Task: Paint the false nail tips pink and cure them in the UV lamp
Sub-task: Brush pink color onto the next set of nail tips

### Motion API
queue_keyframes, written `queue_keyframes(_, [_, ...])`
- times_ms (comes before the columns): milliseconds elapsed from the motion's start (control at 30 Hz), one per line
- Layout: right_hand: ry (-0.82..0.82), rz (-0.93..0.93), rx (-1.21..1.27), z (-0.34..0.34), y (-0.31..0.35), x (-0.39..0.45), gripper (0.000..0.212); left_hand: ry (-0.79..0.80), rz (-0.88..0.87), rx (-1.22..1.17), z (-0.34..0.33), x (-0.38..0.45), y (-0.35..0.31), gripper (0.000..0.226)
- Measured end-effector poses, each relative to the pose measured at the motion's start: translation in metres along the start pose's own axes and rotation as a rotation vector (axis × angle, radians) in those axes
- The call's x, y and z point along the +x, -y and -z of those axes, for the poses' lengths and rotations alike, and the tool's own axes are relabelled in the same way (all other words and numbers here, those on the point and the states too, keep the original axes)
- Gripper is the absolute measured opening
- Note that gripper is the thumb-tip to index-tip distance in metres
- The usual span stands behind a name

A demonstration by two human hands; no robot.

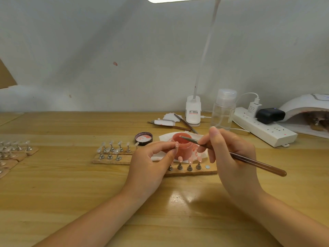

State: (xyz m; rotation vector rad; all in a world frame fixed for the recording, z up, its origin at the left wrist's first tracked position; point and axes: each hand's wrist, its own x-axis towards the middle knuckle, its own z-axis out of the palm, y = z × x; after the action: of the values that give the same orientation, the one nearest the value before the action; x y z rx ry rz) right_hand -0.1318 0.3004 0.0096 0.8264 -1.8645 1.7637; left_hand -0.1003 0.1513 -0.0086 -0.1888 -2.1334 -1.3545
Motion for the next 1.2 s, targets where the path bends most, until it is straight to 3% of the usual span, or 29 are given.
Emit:
queue_keyframes(267, [-0.028, -0.097, 0.175, 0.000, 0.003, -0.003, 0.044, -0.014, -0.003, -0.004, 0.000, 0.000, 0.002, 0.025])
queue_keyframes(900, [-0.050, -0.211, 0.203, 0.002, 0.007, -0.003, 0.051, -0.031, 0.027, -0.081, 0.000, 0.000, 0.005, 0.023])
queue_keyframes(1000, [-0.020, -0.120, 0.170, 0.003, 0.003, -0.004, 0.044, -0.024, 0.015, -0.084, 0.000, 0.000, 0.003, 0.016])
queue_keyframes(1100, [0.091, 0.073, -0.125, 0.002, -0.003, -0.003, 0.019, 0.006, -0.034, -0.074, 0.000, 0.000, 0.001, 0.012])
queue_keyframes(1200, [0.186, 0.168, -0.278, -0.001, -0.008, -0.004, 0.025, 0.018, -0.084, -0.060, 0.000, -0.001, 0.000, 0.017])
